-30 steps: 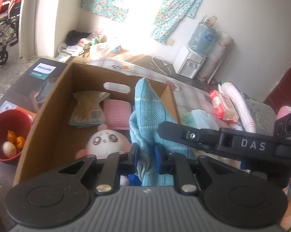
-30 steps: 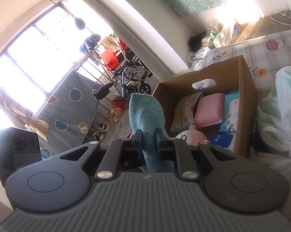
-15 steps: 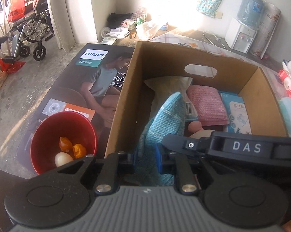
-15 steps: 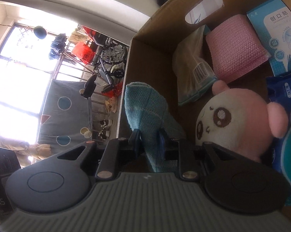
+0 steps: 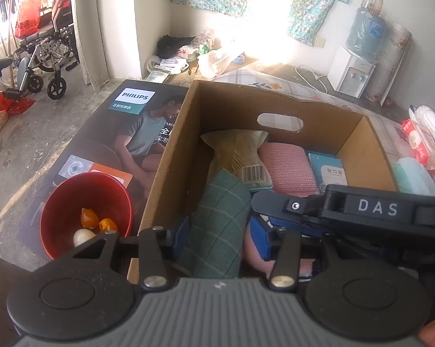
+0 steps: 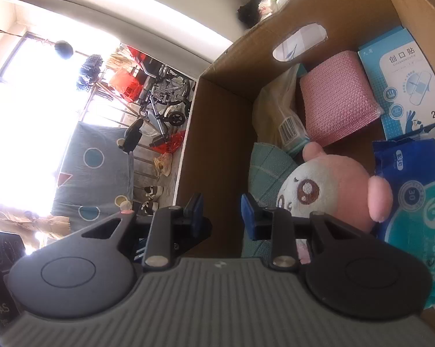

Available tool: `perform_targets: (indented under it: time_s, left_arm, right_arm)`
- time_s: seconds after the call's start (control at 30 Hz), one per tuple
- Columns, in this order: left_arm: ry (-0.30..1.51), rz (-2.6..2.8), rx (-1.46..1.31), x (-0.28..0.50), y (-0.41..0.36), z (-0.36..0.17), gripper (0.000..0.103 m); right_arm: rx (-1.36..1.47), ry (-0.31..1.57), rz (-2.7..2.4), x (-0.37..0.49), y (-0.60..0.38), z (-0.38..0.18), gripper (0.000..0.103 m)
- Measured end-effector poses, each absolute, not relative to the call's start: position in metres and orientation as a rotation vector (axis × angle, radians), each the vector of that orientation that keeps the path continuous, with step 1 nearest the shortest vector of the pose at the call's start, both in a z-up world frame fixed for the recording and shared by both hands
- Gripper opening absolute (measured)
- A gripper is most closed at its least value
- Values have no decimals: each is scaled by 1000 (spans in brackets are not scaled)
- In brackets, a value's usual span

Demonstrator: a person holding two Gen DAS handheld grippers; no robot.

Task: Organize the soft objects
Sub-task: 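Carry the blue towel into the cardboard box and open both tools, then withdraw both tools back over the bed toward the white cup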

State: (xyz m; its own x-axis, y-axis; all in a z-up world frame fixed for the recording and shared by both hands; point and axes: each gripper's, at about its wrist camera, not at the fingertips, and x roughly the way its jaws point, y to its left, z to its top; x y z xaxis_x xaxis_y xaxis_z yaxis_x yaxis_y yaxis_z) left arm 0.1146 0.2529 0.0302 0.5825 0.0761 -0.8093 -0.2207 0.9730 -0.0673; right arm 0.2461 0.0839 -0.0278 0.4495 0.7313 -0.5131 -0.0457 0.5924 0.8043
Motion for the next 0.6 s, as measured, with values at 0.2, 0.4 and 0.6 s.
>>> perform_targets:
  time_s: [0.2, 0.4, 0.6]
  left_arm:
    - [878, 105, -183, 95, 222, 50, 60]
    - [814, 5, -165, 79, 173, 69, 71]
    - [769, -136, -125, 61, 103, 75, 74]
  right_arm:
    - [792, 918, 594, 229, 58, 1, 38]
    - [797, 804, 600, 196, -1, 32, 48]
    - [755, 700, 547, 147, -77, 53, 51]
